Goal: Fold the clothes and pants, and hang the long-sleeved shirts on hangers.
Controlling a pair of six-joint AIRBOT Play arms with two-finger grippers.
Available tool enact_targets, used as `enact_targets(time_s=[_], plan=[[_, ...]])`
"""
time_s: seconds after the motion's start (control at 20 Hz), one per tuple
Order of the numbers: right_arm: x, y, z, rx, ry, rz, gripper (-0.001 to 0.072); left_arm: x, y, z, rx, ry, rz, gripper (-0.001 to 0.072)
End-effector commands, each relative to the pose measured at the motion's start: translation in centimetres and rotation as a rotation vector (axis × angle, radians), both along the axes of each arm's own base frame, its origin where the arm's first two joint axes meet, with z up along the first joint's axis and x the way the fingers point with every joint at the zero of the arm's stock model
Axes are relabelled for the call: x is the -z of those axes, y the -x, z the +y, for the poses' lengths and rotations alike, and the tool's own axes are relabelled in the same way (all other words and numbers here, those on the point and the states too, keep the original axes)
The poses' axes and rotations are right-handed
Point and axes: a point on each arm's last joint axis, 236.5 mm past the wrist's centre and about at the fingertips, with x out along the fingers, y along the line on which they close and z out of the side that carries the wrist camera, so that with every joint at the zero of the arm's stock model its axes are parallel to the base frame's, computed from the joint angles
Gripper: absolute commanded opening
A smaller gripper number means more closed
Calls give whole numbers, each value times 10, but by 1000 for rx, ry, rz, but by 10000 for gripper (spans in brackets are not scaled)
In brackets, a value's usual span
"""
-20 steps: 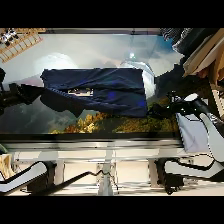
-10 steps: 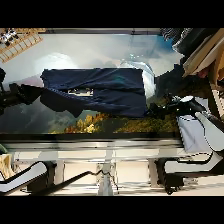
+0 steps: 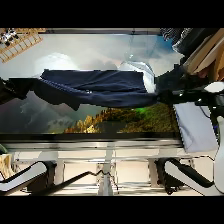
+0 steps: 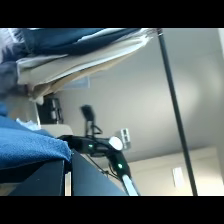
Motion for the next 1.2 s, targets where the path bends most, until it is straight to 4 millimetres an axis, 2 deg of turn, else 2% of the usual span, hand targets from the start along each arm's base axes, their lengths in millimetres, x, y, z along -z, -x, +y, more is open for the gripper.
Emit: enact_targets(time_s=[0.0, 0.1, 0.3, 0.4, 0.45, 0.55, 0.65, 0.75, 0.8, 0.85, 0.9, 1.0, 1.1, 1.15], plan=[[-44, -31, -5, 78, 46, -166, 12, 4, -17, 9, -78, -4, 16, 7], [-33, -64, -6, 149, 54, -196, 12, 27, -42, 26, -186, -17, 102, 8], [31, -116, -5, 203, 45, -86, 12, 92, -93, 59, -395, -29, 269, 7], [55, -143, -11, 230, 36, -42, 12, 118, -119, 72, -497, 12, 327, 7], [65, -157, -14, 244, 31, -23, 12, 131, -131, 74, -524, 11, 341, 7], [83, -176, -13, 248, 18, 11, 13, 145, -155, 66, -505, 4, 347, 7], [102, -184, -5, 227, 17, 39, 14, 155, -176, 55, -465, -3, 345, 7], [121, -185, 3, 208, 29, 59, 21, 169, -189, 47, -441, -6, 358, 18], [126, -187, 1, 219, 35, 60, 131, 177, -191, 46, -438, -5, 372, 185], [129, -187, -2, 218, 42, 59, 330, 182, -189, 44, -429, -6, 382, 497], [130, -183, -9, 205, 57, 66, 514, 183, -186, 45, -414, -12, 380, 578], [132, -168, -27, 190, 59, 122, 530, 170, -176, 48, -364, 20, 348, 565], [135, -146, -38, 167, 23, 204, 585, 154, -157, 48, -281, 11, 292, 484], [138, -138, -40, 148, 13, 233, 590, 152, -145, 45, -236, -30, 283, 479]])
